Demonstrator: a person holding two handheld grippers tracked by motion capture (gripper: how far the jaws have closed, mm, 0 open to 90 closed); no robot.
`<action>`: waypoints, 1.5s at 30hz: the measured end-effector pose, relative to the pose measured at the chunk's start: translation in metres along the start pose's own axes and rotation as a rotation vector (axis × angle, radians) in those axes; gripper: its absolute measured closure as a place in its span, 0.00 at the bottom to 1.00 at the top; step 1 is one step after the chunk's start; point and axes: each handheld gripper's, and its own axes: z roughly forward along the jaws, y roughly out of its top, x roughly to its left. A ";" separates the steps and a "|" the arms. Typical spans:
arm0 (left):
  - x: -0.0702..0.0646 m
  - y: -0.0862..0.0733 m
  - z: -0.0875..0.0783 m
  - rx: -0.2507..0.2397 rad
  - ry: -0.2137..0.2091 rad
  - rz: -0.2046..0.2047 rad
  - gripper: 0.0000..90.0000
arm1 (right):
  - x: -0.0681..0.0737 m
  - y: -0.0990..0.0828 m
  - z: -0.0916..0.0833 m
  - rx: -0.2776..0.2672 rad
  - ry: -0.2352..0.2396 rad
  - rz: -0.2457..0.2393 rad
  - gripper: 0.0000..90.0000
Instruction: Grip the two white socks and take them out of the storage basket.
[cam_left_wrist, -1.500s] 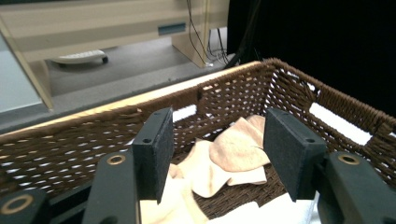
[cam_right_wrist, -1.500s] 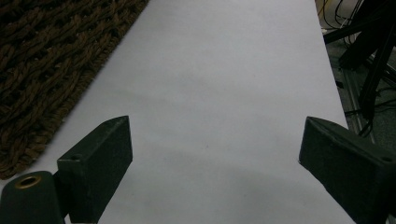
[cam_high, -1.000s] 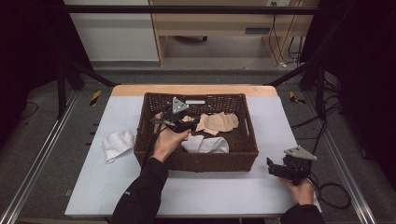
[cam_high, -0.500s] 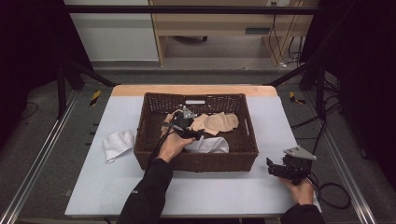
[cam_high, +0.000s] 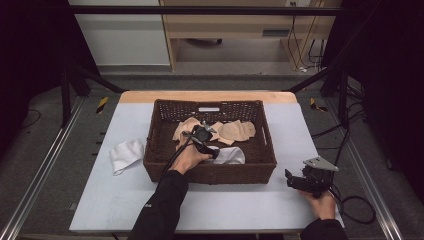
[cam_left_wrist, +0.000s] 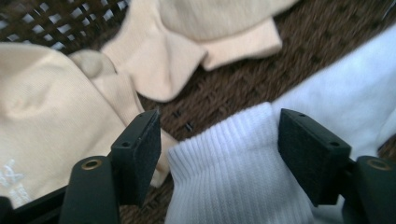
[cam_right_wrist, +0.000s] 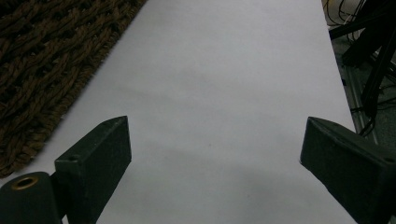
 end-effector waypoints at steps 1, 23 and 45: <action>0.000 -0.001 0.001 0.007 -0.014 0.002 0.39 | 0.000 0.000 0.000 0.000 0.000 0.002 0.10; 0.009 0.004 -0.029 -0.203 -0.049 -0.042 0.86 | -0.001 0.000 0.000 -0.001 -0.005 0.002 0.10; 0.027 0.023 -0.144 -0.736 0.055 -0.144 0.86 | 0.000 0.000 0.000 -0.001 -0.008 -0.002 0.10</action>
